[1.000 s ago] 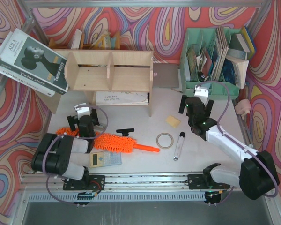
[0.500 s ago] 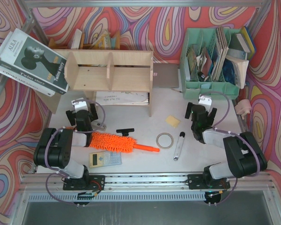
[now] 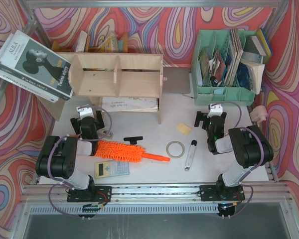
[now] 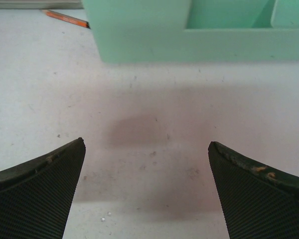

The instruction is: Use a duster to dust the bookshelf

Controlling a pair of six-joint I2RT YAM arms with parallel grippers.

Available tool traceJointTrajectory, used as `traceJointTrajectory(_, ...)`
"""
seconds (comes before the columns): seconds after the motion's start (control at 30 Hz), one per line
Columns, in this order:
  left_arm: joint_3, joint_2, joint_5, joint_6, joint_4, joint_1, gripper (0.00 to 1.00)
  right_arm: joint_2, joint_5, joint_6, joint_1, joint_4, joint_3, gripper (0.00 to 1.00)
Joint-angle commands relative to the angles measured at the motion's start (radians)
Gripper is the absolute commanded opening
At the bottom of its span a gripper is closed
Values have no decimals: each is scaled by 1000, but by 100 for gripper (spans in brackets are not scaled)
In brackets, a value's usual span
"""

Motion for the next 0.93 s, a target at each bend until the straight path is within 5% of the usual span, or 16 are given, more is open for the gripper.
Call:
traceJointTrajectory(0.0,12,1,8,-11,0,5,98,17,-84,-33,-4,141,-19,99)
traceJointTrajectory(0.9,12,1,8,-10,0,5,98,14,-89,-32,-4,132,-17,98)
